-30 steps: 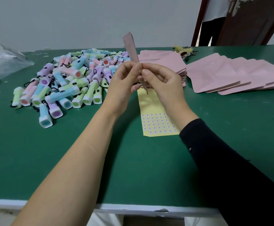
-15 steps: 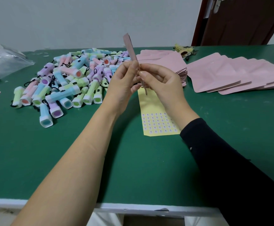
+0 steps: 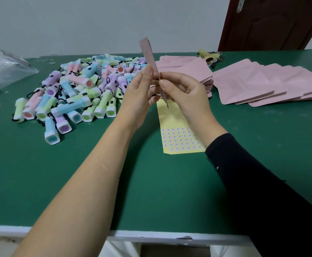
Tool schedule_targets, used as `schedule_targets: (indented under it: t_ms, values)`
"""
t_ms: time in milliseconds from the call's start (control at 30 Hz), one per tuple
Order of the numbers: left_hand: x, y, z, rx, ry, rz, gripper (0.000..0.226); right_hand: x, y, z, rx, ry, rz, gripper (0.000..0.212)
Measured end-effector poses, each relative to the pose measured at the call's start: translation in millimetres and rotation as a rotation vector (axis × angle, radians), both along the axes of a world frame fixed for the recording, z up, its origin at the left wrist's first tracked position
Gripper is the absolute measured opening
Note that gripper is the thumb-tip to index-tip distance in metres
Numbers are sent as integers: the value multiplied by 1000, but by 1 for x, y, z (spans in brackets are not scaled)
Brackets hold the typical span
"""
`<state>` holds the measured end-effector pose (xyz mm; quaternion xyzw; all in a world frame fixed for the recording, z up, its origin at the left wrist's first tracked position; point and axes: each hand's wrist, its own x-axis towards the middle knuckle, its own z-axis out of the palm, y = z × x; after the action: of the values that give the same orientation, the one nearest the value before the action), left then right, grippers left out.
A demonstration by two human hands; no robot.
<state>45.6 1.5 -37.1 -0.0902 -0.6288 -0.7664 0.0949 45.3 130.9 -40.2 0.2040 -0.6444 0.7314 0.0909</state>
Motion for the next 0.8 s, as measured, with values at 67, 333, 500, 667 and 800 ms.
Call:
schedule_targets:
  t_ms: [67,333,500,667,800]
  values:
    - [0,0,0,-3,-3,3,41,0,0,0,-3,-5,2,18]
    - [0,0,0,0,15,-15,39,-1,1,-1,-70,-55,33,17]
    - [0,-1,0,3,11,-14,42,-3,1,-2,-73,-89,47,18]
    - [-1,-1,-1,1,20,-23,35,-3,0,-3,-70,-115,39,18]
    - [-1,-1,0,-22,35,-21,29,-1,-1,-1,-75,-83,14,19]
